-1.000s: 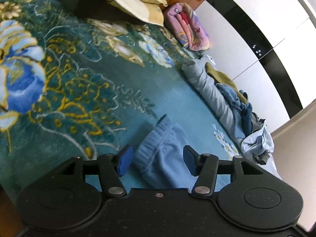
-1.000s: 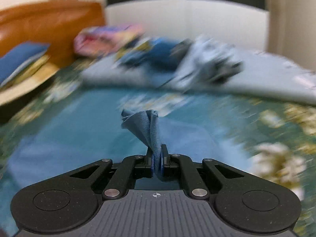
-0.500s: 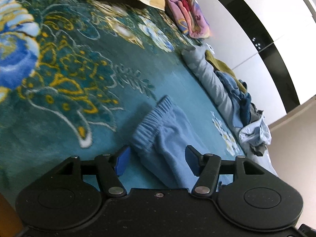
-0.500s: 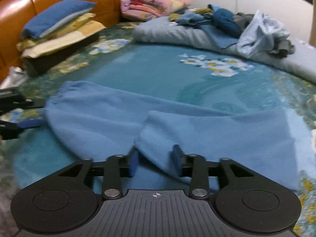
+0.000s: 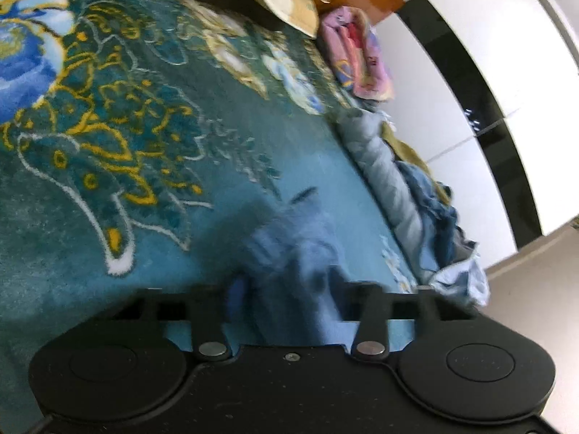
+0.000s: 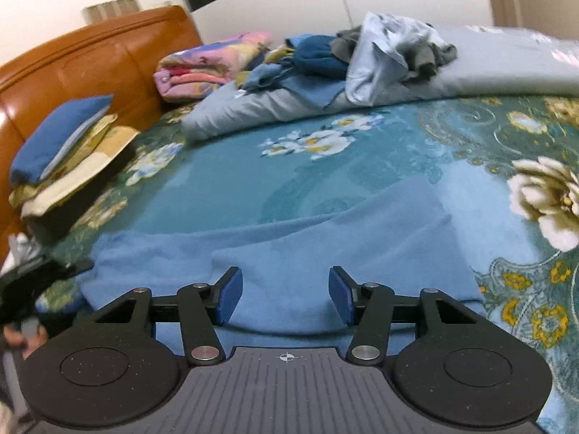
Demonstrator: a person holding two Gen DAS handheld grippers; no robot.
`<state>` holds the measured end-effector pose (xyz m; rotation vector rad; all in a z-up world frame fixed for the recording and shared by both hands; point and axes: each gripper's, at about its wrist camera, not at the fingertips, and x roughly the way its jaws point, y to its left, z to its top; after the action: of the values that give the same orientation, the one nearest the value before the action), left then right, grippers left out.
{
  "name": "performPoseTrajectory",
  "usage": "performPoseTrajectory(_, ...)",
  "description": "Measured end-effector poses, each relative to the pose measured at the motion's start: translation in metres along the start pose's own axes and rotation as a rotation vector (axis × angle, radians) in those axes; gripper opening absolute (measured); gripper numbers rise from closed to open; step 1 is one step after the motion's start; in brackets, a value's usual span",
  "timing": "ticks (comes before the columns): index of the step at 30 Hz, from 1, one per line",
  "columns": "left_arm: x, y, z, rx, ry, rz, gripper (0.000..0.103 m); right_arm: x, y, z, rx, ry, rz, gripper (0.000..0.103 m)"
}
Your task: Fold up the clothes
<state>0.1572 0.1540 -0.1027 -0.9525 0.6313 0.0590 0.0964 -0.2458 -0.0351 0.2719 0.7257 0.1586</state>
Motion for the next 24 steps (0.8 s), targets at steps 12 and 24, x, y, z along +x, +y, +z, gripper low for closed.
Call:
performPoseTrajectory(12,-0.047,-0.153,-0.048,0.591,-0.115,-0.227,0.015,-0.033,-0.066,-0.016,0.218,-0.096,-0.102,0.05)
performPoseTrajectory(24,0.022,-0.258,-0.182,0.86,0.132,-0.342,0.017,-0.051,-0.124,-0.038,0.348,-0.126,-0.172,0.05)
